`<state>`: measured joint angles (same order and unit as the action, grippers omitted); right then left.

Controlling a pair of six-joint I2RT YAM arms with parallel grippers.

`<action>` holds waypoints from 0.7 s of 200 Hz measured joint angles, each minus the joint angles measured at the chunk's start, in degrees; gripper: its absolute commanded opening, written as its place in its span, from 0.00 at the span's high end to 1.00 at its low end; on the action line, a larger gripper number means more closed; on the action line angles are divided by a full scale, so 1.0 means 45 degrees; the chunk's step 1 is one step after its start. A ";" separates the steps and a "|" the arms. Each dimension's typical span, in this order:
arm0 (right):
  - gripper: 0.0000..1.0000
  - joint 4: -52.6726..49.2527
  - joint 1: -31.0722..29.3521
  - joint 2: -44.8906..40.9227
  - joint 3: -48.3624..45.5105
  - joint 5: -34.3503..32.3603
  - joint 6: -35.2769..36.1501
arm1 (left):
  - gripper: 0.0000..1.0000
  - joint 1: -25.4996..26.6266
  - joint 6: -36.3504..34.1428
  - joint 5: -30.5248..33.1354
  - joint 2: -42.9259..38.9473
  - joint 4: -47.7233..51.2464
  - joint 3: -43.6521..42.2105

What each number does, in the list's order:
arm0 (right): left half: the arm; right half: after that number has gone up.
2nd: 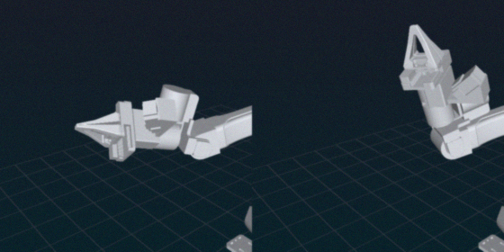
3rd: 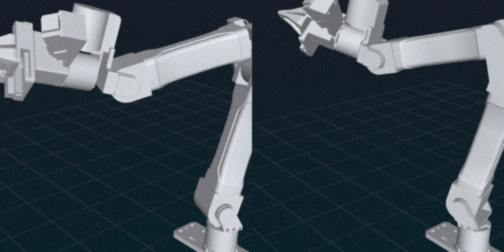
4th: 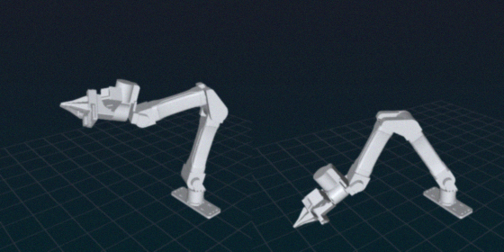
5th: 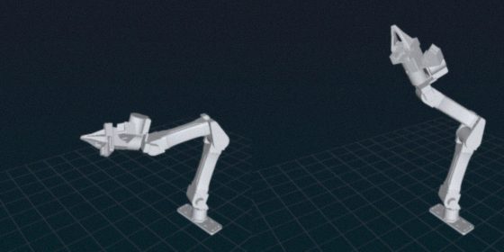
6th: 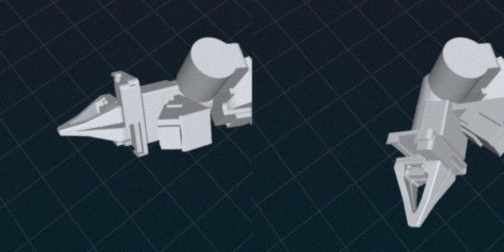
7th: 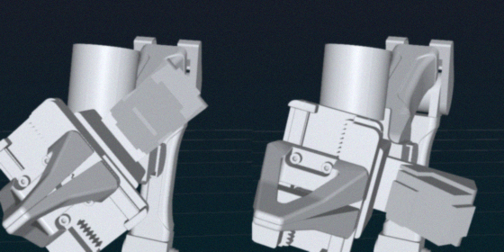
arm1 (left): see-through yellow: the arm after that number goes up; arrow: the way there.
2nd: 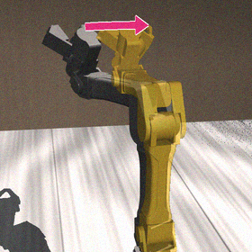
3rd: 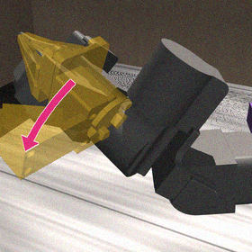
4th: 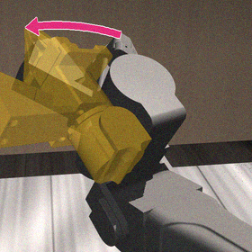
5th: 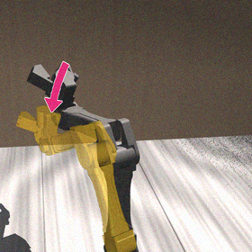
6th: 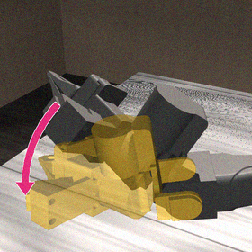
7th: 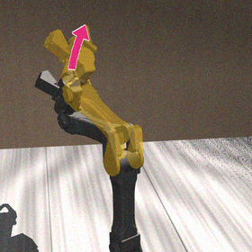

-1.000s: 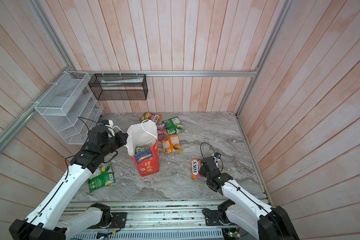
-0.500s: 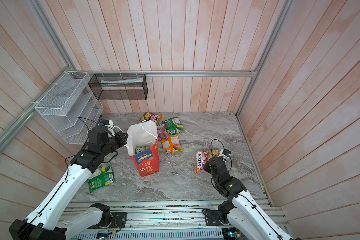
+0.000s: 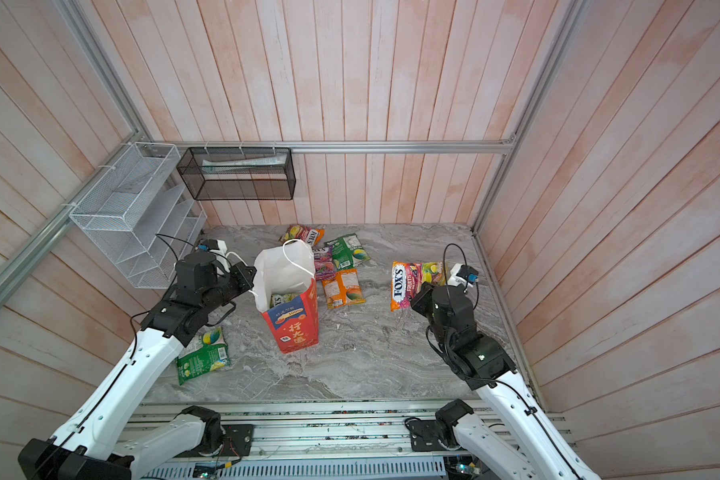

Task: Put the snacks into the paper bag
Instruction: 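Lift the Fruits packet with the right gripper over the bag opening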

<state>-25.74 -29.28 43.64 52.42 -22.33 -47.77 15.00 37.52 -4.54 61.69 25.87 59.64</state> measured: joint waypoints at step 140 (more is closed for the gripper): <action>1.00 0.1889 -0.7125 0.7038 0.6698 -0.3424 0.2633 | 1.00 0.0015 0.0000 -0.0194 0.0005 -0.0141 -0.0053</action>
<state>-17.23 -61.34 75.31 82.56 -37.74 -35.92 15.07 37.52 -5.41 61.71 25.23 59.40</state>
